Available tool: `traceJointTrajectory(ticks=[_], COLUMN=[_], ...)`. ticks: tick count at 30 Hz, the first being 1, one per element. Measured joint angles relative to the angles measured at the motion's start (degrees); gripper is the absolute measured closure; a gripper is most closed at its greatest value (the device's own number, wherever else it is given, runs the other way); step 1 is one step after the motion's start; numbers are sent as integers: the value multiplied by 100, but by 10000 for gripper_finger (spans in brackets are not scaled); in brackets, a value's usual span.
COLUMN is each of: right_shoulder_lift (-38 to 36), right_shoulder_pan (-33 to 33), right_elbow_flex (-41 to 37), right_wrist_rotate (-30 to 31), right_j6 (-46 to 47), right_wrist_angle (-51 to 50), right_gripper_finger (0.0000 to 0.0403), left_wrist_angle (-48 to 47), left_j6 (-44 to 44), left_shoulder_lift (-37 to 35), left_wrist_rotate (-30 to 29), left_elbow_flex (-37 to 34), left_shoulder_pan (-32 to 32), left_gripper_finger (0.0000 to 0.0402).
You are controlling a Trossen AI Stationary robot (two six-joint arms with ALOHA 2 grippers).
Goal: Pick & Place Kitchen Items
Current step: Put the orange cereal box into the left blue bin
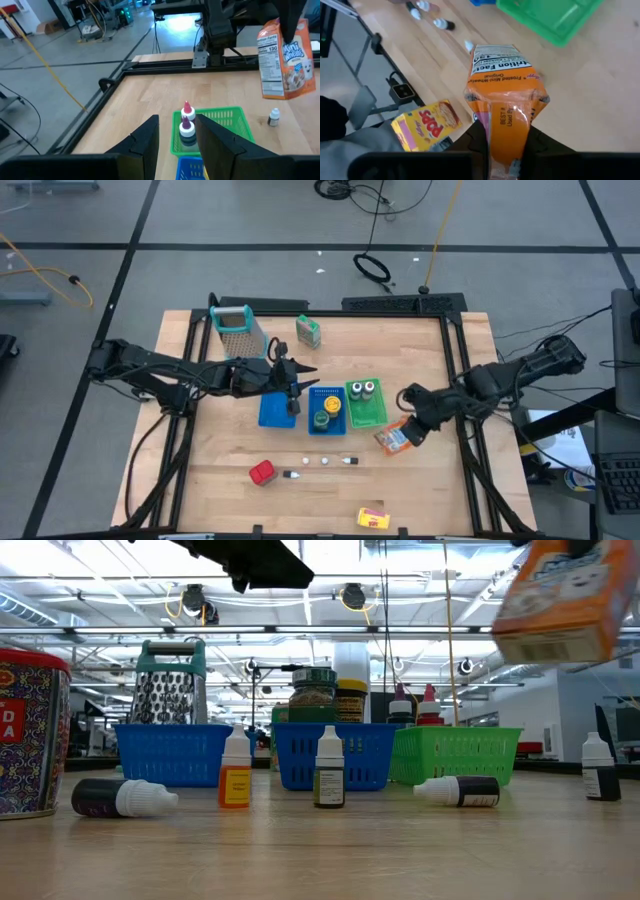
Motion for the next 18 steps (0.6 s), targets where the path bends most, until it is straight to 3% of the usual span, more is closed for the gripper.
traceJointTrajectory(ticks=[18], right_shoulder_lift=[647], right_shoulder_pan=[-1710], right_elbow_flex=[0], right_wrist_rotate=[-881], right_j6=[-2602], right_wrist_angle=[796], right_gripper_finger=[364], left_wrist_angle=[69], left_j6=[15], left_shoulder_lift=[0], left_wrist_rotate=[0], left_elbow_flex=[0], left_shoulder_pan=[-2], left_gripper_finger=[273])
